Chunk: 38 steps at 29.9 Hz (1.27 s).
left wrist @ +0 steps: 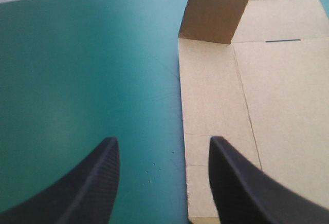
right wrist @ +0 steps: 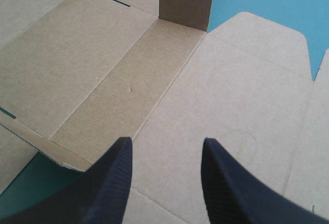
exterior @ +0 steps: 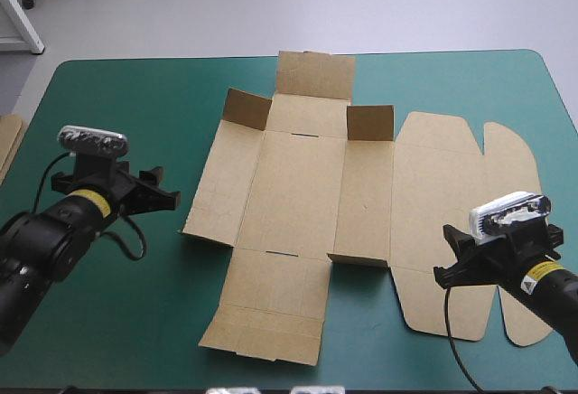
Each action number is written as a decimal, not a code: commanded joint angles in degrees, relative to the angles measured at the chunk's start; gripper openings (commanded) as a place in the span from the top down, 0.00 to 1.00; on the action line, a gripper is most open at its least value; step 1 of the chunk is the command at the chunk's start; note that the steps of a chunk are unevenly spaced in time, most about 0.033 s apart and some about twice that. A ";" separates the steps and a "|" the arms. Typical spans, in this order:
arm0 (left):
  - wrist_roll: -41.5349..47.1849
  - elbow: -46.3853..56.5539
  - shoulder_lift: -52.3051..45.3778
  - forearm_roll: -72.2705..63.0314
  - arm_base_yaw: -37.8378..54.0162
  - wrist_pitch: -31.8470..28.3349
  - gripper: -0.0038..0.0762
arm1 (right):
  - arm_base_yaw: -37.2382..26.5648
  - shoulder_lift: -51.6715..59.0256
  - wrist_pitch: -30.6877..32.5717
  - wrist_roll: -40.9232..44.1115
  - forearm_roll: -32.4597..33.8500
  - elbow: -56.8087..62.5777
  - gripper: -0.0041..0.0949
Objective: Fold the box
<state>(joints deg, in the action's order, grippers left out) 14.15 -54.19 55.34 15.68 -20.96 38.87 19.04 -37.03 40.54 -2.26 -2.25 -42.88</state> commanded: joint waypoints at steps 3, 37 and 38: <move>-2.99 -5.16 10.00 -6.47 5.98 -4.36 0.47 | 0.05 -3.76 -2.89 0.09 -4.39 -2.46 0.53; -63.76 -5.25 47.39 -77.26 29.86 23.76 0.47 | 0.05 -4.32 -0.89 -0.67 -5.13 -2.46 0.53; -64.15 -5.25 47.37 -78.66 29.86 24.56 0.47 | 0.05 -4.32 -0.89 -0.53 -5.13 -2.46 0.53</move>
<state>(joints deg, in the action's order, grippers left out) -47.89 -59.07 103.66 -58.22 9.15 60.38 19.04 -41.24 42.72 -2.85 -7.15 -43.31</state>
